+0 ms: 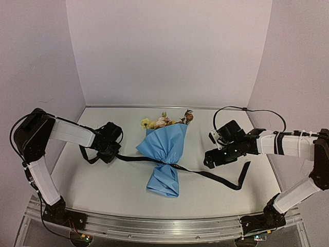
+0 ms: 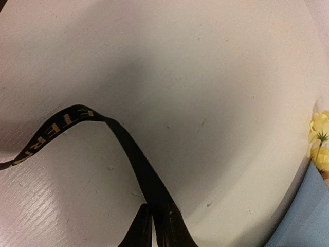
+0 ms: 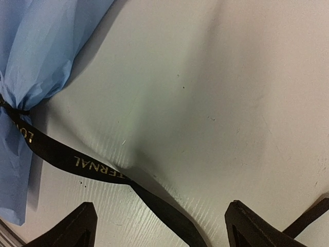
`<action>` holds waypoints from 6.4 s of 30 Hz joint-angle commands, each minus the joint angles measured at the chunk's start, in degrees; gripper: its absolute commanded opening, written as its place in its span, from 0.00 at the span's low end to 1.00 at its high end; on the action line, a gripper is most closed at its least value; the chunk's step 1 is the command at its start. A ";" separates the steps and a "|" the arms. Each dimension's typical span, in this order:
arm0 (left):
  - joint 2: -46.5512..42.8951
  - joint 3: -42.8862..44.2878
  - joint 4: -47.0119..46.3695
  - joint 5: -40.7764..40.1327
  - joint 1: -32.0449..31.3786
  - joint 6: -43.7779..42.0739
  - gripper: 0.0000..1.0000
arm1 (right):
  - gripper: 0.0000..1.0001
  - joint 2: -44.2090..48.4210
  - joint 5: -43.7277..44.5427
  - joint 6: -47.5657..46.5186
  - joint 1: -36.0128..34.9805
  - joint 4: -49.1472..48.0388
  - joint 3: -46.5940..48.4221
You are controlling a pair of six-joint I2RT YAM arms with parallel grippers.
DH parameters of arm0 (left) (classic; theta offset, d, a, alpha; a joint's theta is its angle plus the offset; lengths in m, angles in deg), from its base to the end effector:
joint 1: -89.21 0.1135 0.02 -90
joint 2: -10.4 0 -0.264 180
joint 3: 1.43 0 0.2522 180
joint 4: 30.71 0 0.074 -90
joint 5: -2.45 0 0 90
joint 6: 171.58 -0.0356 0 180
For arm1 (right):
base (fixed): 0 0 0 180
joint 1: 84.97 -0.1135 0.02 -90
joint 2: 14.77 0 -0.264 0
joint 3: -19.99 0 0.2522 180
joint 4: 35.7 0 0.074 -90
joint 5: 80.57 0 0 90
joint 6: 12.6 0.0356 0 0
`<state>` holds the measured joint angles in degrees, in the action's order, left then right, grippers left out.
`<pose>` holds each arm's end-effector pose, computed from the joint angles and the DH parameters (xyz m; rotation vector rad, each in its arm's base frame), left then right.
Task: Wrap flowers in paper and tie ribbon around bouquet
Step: Cross the half-tied ribbon over the folded bouquet.
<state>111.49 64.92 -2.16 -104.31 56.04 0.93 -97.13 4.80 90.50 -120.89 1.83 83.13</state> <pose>0.2790 -0.1701 0.1323 -1.1823 2.3534 -0.3226 0.2276 0.1684 0.2006 -0.5482 2.5569 0.4201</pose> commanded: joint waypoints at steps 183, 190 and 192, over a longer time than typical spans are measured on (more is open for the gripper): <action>-10.87 9.69 -20.97 38.00 -12.99 -84.64 0.54 | 0.00 -27.96 -38.53 42.24 -1.35 -11.49 45.02; -13.59 1.86 -34.88 33.01 -12.24 -95.27 0.49 | 0.00 -29.57 -50.47 42.89 -1.61 -13.39 47.90; -13.39 1.85 -34.56 32.53 -11.93 -98.14 0.46 | 0.00 -29.07 -51.31 42.14 -1.61 -13.40 47.04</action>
<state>99.39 66.44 -28.67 -68.08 43.29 -88.85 -126.62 -38.41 132.26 -122.21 -7.83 128.09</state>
